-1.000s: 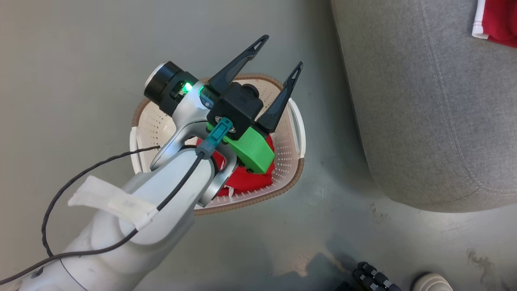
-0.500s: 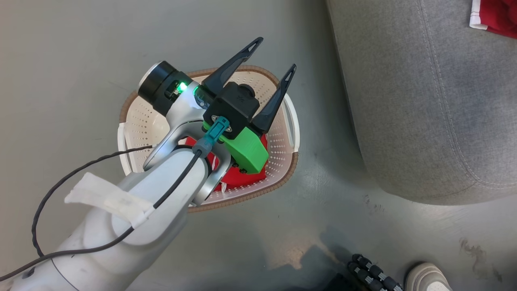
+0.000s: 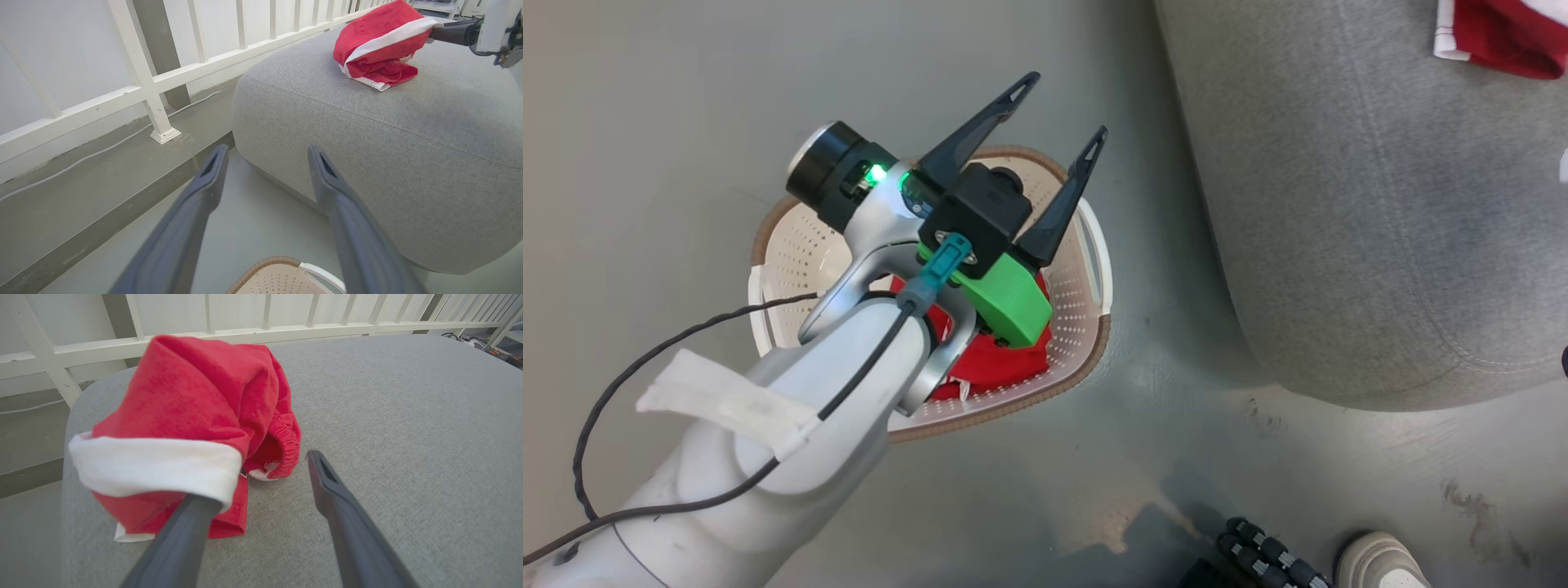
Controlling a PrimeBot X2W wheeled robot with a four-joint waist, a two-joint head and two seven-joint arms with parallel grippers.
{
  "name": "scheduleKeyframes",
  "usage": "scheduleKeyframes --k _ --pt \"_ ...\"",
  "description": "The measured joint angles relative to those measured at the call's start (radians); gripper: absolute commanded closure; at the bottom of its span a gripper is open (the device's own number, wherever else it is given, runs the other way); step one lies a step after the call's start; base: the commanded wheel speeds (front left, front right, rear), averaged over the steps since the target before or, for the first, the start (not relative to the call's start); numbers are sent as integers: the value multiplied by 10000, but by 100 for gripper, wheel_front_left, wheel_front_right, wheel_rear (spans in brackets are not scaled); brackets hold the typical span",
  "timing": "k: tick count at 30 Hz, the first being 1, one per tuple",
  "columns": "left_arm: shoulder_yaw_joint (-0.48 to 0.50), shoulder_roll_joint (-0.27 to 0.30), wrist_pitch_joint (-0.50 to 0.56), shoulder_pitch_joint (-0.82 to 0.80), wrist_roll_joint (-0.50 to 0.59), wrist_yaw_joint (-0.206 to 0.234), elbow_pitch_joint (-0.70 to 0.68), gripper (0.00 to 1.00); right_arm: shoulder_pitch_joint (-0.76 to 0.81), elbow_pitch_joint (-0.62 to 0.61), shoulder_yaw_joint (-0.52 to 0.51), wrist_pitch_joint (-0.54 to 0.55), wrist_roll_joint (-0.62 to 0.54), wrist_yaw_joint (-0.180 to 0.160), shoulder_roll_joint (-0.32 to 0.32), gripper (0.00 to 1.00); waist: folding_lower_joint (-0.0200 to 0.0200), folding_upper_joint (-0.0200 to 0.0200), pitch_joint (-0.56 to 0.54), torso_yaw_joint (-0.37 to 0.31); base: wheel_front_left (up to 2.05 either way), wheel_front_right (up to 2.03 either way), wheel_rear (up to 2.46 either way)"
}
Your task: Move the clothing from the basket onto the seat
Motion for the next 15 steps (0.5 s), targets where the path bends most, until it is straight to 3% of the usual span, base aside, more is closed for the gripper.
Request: scheduleKeyframes --k 15 --pt "353 111 -253 380 -113 63 56 0 1322 -387 151 -127 -176 435 261 0 -1 0 -620 -556 0 0 0"
